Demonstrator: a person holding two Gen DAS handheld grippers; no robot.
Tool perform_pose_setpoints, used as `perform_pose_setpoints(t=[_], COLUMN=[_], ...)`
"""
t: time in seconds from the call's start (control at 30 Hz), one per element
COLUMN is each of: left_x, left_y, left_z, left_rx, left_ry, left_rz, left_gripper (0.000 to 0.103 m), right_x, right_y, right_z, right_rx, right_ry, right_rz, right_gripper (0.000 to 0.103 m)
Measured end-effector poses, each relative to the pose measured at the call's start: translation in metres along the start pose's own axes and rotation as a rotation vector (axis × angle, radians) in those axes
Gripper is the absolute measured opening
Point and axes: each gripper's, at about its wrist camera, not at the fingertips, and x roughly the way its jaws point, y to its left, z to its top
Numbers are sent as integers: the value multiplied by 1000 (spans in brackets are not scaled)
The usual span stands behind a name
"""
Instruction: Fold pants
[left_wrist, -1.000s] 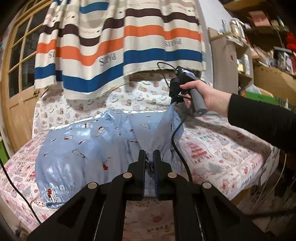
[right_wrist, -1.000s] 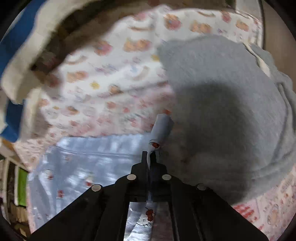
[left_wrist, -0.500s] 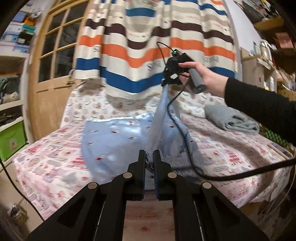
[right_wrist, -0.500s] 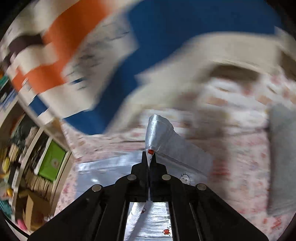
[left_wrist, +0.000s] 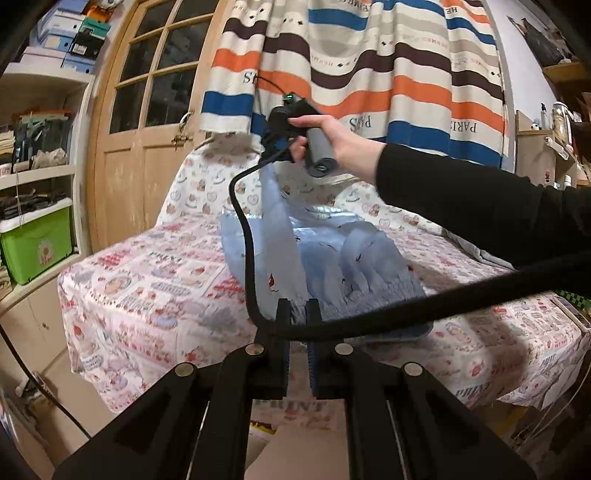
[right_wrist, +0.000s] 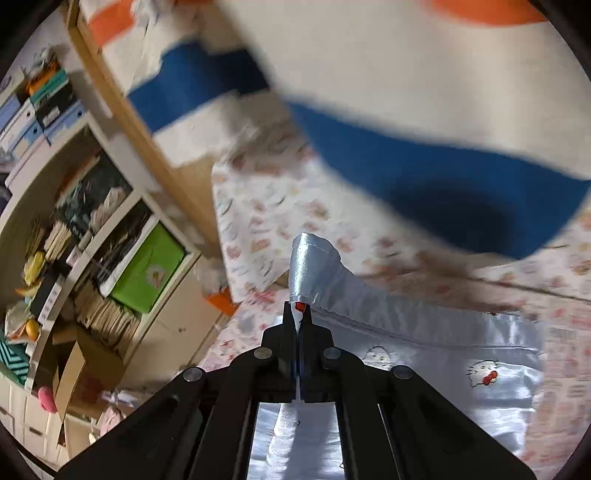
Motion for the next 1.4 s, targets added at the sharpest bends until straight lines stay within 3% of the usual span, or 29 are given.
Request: perform_pose_setpoints(t=[0.2, 0.53, 0.6, 0.67, 0.73, 0.83, 0.9, 0.93, 0.97, 1.03, 1.1, 1.27, 1.4], left_x=[3, 4, 3, -5, -11, -14, -11, -9, -7, -5, -5, -17, -20], left_y=[7, 10, 10, 11, 13, 18, 22, 24, 26, 29, 32, 40, 48], left_z=[-5, -7, -8, -8, -8, -7, -7, -6, -7, -7, -5, -3, -2], left_rx=[-18, -19, -13, -8, 18, 52, 62, 60, 54, 38, 13, 20, 64], left_ry=[24, 40, 32, -8, -38, -63, -48, -39, -27, -11, 5, -35, -71], left_rz=[-14, 10, 7, 2, 6, 7, 13, 12, 5, 1, -6, 43, 92], left_gripper=[7, 12, 21, 53, 75, 84, 88, 88, 88, 88, 88, 90, 93], right_x=[57, 103, 108, 107, 99, 64, 35, 22, 8, -28, -52, -111, -166], right_y=[7, 8, 6, 6, 11, 12, 11, 11, 10, 9, 6, -15, -24], right_z=[-15, -34, -38, -40, -37, -32, -30, -30, -30, -34, -32, -34, -56], right_rx=[41, 61, 70, 58, 2, -72, -118, -132, -145, -161, -164, -92, -128], right_ry=[78, 145, 160, 196, 211, 110, 18, -18, -70, -237, -293, -319, -388], right_rz=[18, 61, 66, 53, 26, -16, -36, -45, -57, -79, -79, 71, 90], right_gripper=[0, 0, 1, 1, 1, 2, 11, 33, 67, 90, 90, 90, 90])
